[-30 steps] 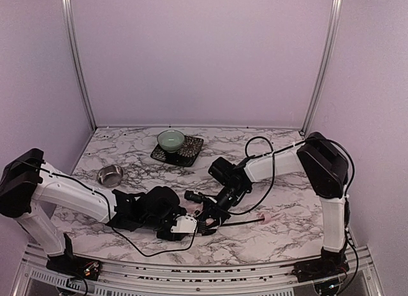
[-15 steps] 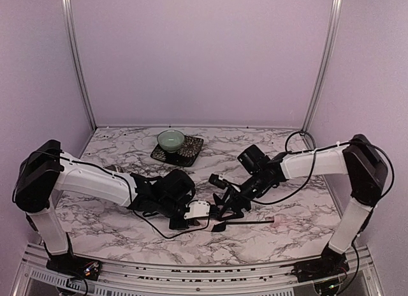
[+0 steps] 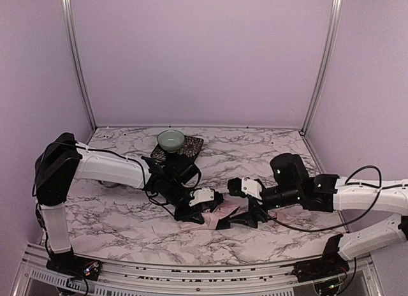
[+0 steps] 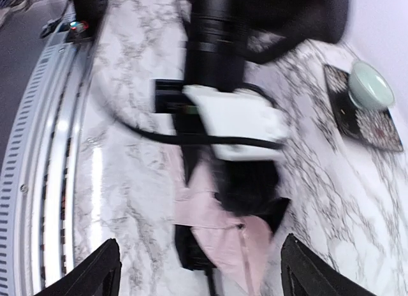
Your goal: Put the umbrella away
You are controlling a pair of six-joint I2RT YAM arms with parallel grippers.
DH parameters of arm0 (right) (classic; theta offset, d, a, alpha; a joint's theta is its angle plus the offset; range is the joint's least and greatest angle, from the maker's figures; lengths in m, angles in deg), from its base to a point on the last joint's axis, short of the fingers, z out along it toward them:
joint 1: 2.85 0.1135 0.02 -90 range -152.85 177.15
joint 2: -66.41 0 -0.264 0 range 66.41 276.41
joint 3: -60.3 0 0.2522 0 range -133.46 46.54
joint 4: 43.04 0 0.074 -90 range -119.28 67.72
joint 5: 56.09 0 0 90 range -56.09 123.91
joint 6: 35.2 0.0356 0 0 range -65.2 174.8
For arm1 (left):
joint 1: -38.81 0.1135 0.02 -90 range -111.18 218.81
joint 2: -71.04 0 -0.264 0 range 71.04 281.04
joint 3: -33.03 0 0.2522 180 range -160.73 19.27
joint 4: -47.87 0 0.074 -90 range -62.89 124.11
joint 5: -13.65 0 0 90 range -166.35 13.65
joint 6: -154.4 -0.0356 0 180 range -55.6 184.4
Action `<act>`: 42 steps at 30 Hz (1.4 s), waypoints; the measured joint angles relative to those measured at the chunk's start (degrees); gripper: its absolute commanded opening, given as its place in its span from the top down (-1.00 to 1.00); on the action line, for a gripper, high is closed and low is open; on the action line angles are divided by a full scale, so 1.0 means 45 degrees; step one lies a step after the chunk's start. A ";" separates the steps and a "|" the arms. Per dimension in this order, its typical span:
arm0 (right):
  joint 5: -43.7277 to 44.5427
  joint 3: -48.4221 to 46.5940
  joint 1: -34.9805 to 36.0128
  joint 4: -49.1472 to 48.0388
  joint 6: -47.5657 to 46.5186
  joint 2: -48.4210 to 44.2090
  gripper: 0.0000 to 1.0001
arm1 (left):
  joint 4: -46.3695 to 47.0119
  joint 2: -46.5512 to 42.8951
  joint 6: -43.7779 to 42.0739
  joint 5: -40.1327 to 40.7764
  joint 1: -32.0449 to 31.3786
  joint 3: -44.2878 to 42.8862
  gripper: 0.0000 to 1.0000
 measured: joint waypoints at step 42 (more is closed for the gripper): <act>0.5969 -0.1481 0.3541 -0.1671 -0.2064 0.6630 1.00 | 0.0466 -0.1719 0.3036 -0.2322 0.1705 0.2176 -0.62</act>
